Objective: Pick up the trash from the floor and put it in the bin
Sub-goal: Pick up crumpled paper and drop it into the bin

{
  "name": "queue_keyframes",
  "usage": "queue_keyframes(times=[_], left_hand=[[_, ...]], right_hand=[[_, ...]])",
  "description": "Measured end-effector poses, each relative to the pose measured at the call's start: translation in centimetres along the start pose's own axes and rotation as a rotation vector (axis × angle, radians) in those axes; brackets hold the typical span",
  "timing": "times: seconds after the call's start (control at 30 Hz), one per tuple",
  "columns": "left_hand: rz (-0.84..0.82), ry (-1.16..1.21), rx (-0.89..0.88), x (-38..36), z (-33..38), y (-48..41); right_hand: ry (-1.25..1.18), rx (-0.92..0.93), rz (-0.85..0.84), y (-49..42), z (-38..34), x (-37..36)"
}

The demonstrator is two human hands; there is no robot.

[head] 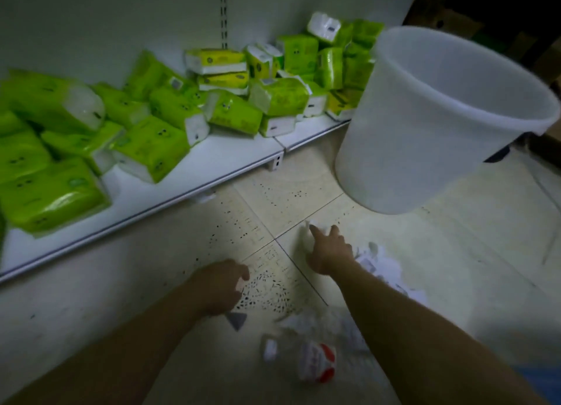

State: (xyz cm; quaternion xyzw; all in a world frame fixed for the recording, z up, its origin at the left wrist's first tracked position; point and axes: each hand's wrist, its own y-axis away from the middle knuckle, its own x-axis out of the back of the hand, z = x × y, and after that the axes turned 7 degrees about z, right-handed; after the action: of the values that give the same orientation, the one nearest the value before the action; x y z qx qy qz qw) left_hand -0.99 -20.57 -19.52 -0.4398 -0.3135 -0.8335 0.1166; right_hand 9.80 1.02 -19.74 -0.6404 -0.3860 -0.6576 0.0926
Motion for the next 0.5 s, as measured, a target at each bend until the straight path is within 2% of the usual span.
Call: queue_keyframes(times=[0.07,0.13,0.27,0.37,0.5], left_hand=[[0.016,0.073,0.053,-3.0,-1.5,1.9],[0.024,0.039,0.060,-4.6,-2.4,3.5],[0.141,-0.080,-0.097,-4.6,-2.2,3.1],[0.114,-0.275,-0.169,-5.6,-1.7,3.2],[0.141,-0.340,-0.198,-7.4,-1.2,4.2]], right_hand=[[0.087,0.117,0.004,0.9,1.3,-2.6],[0.116,0.160,-0.014,2.0,1.6,-3.8],[-0.005,0.208,0.040,2.6,-1.1,-2.8],[-0.136,0.239,-0.081,3.0,-3.7,-2.5],[-0.066,0.343,-0.215,5.0,-5.7,-3.4]])
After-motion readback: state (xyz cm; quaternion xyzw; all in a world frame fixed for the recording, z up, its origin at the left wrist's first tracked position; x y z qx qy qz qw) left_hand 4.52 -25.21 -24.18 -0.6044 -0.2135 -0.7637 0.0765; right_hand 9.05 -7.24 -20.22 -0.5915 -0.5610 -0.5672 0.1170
